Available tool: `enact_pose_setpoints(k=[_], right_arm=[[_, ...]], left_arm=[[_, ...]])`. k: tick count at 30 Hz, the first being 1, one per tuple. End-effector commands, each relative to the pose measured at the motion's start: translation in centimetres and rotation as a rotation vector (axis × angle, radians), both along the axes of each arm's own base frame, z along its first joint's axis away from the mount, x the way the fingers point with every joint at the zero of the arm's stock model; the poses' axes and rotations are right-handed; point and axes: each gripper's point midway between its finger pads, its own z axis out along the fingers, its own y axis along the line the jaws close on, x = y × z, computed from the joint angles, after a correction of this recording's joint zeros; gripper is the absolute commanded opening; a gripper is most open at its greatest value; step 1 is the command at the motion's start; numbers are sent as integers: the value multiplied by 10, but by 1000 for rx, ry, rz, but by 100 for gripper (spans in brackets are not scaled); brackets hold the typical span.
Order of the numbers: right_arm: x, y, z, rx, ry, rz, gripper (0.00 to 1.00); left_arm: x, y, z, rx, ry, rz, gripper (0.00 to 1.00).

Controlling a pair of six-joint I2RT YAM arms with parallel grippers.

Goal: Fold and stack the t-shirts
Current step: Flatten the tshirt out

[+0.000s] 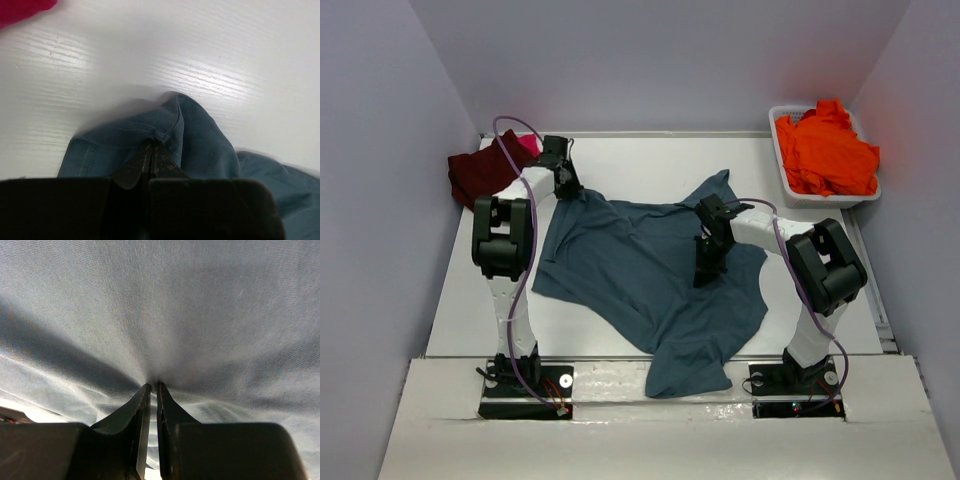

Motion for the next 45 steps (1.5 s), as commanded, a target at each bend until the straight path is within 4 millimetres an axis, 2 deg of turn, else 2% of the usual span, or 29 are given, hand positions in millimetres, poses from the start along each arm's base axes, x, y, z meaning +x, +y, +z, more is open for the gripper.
enact_pose_setpoints(k=[1,14,24,33,38,43,44,45], right_arm=[[-6,-6,-17,-43,30,21,17],[-6,-6,-17,-45,33,26,16],[-6,-6,-17,-45,34,30,16],[-4,-6,-17,-48,26,25,16],[12,-1,-11,-48,-6,18,16],[41,12,1,-43,-51,29,16],[45,13,3,-43,-60,34,16],[49,15,4,-42,-65,35,16]], left_arm=[[15,9,17,40,-43,14,6],[27,41,23,98,-50,86,6],[30,81,26,100,-48,163,6],[43,96,30,99,-51,182,6],[60,91,43,74,-86,158,7],[63,91,37,78,-54,151,12],[64,92,38,84,-54,152,15],[63,93,37,91,-45,155,25]])
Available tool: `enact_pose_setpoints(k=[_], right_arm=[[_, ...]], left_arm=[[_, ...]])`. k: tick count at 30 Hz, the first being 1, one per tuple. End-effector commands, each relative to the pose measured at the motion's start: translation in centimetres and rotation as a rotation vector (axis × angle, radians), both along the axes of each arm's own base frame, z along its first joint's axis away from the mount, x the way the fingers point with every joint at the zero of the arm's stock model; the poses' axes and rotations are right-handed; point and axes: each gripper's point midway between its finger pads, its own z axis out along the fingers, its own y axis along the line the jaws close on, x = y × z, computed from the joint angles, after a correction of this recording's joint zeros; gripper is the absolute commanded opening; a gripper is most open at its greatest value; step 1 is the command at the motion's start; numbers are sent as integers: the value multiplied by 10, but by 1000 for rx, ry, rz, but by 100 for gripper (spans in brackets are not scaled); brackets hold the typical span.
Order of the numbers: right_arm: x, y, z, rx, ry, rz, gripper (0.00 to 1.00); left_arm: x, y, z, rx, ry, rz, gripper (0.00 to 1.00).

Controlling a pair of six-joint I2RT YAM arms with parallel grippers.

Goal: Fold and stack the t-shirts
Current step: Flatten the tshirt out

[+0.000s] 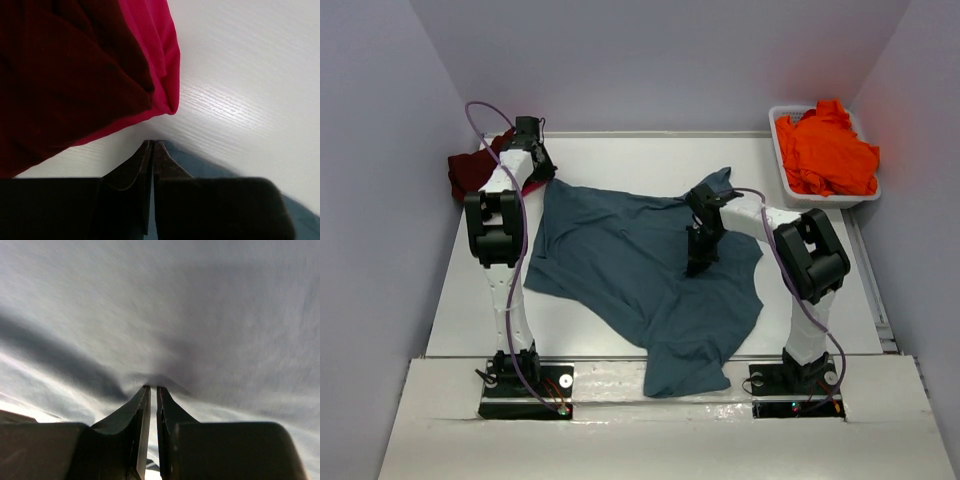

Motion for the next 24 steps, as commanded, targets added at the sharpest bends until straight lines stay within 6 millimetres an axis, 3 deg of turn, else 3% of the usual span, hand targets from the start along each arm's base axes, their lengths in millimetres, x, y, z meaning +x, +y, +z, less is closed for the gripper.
enact_pose_setpoints(k=[1,3,4,8,12,18,19,21,23,24], right_arm=[[32,5,5,-35,-87,22,16],[39,8,9,-33,-103,29,16],[42,8,11,-36,-106,31,16],[62,14,25,-21,-148,22,17],[78,22,41,-3,-191,31,19],[71,12,36,-22,-182,25,19],[66,8,30,-29,-170,24,19],[61,7,30,-22,-170,18,19],[59,3,26,-22,-164,5,19],[58,3,25,-22,-161,-1,19]], left_arm=[[6,8,19,30,-19,-4,29],[4,9,17,36,-11,-3,41],[3,11,21,45,-14,10,62],[-2,14,28,56,-25,29,84],[-5,19,47,74,-56,51,87],[-15,21,88,80,-108,66,87],[-19,22,105,86,-137,71,87],[-26,18,115,90,-157,65,87],[-36,2,141,84,-204,38,87],[-43,-4,137,89,-190,29,87]])
